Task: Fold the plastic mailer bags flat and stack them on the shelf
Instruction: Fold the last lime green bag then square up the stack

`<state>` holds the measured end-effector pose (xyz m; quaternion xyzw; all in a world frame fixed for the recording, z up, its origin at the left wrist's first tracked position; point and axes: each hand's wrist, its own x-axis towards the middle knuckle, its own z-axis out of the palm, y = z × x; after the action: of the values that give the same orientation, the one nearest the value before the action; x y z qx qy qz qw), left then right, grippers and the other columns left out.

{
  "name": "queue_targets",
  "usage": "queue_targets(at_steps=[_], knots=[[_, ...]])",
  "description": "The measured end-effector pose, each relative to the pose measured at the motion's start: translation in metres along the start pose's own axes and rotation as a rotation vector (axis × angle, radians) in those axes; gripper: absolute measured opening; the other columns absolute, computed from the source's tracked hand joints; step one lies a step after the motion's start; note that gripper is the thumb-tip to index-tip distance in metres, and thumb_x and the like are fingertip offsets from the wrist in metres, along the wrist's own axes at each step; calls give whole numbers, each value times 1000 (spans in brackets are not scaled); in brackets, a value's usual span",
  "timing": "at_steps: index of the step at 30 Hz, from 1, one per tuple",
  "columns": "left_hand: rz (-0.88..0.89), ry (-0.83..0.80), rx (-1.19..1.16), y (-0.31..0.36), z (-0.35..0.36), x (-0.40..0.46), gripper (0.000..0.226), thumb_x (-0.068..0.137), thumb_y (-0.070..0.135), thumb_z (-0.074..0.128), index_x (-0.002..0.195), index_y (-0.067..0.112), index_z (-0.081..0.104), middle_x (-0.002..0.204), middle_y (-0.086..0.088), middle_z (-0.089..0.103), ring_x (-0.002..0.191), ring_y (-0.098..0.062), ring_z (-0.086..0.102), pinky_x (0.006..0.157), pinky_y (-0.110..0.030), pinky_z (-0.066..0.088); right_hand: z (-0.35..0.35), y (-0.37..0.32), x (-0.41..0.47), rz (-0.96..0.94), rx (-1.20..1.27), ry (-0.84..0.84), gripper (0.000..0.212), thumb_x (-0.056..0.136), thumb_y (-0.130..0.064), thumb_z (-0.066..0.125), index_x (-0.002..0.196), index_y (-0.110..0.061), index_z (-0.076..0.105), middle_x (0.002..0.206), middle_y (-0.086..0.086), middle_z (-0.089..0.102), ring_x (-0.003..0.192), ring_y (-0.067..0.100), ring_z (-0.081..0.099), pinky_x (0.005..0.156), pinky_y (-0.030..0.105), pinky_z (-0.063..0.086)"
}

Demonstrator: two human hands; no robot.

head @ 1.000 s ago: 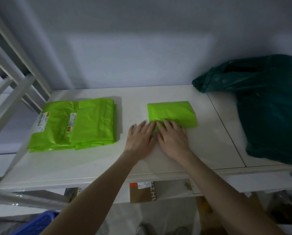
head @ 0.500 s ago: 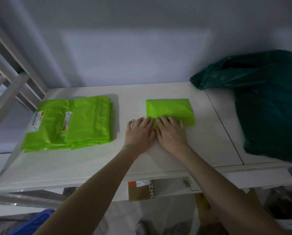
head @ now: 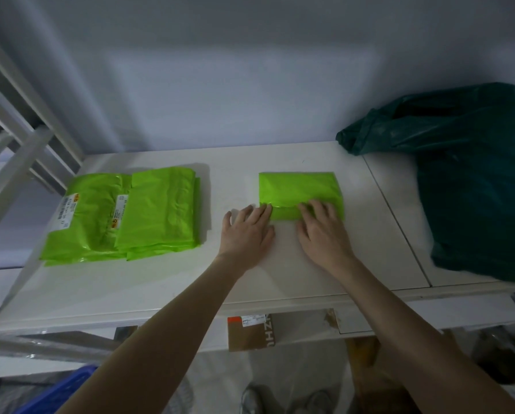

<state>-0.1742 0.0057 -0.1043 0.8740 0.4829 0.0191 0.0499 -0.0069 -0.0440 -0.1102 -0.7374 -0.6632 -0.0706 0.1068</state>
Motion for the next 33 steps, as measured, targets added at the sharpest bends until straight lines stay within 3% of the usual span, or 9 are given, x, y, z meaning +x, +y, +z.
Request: queue_targets(at_steps=[3, 6, 11, 18, 21, 26, 30, 33], knots=[[0, -5, 0, 0, 2, 0, 53, 100, 41, 21, 150, 27, 12, 154, 11, 22, 142, -14, 17, 112, -46, 13, -7, 19, -8, 3, -78, -17, 52, 86, -35, 32, 120, -9, 61, 114, 6, 62, 99, 29, 57, 70, 38, 48], [-5, -11, 0, 1, 2, 0, 53, 100, 42, 20, 150, 27, 12, 155, 11, 21, 142, -15, 16, 112, -45, 13, -7, 28, -16, 2, -120, -49, 52, 87, -36, 32, 126, -13, 58, 123, 1, 60, 105, 26, 56, 77, 39, 47], [-4, -13, 7, 1, 2, 0, 53, 100, 42, 20, 150, 27, 11, 155, 10, 21, 142, -15, 16, 112, -46, 12, -6, 25, -20, 95, -118, -113, 53, 87, -39, 32, 125, -16, 59, 123, 9, 60, 102, 31, 56, 80, 43, 47], [-33, -9, -15, 4, 3, 0, 53, 100, 42, 21, 150, 27, 13, 155, 11, 20, 143, -14, 14, 113, -46, 10, -11, 30, -20, 87, -17, -172, 73, 85, -44, 6, 142, -11, 38, 146, 5, 41, 126, 27, 42, 101, 44, 36], [-54, -9, -25, 7, 2, 0, 52, 100, 42, 21, 150, 28, 16, 154, 12, 22, 142, -14, 15, 113, -45, 10, -10, 31, -22, 81, 70, -144, 66, 89, -39, 15, 140, -3, 40, 146, 11, 41, 126, 31, 44, 102, 41, 38], [-118, -1, -106, 13, -3, 3, 47, 100, 40, 22, 146, 29, 27, 151, 11, 29, 142, -13, 16, 113, -46, 10, -15, 40, -25, 168, 163, -174, 52, 97, -27, 36, 142, -2, 33, 153, 13, 25, 133, 28, 34, 103, 37, 37], [-126, -89, -61, 15, -1, -5, 53, 100, 42, 13, 151, 29, 6, 158, 14, 7, 146, -11, -1, 116, -47, -1, -17, 44, -29, 141, 18, -190, 58, 90, -34, 27, 128, 0, 52, 136, 13, 52, 121, 28, 50, 92, 43, 43], [-126, -122, -47, 18, 1, -7, 56, 100, 45, 11, 151, 26, -1, 158, 13, -1, 146, -11, -5, 116, -47, -4, -18, 43, -33, 139, -24, -217, 64, 88, -38, 19, 131, -2, 50, 139, 10, 49, 126, 26, 45, 96, 48, 38]])
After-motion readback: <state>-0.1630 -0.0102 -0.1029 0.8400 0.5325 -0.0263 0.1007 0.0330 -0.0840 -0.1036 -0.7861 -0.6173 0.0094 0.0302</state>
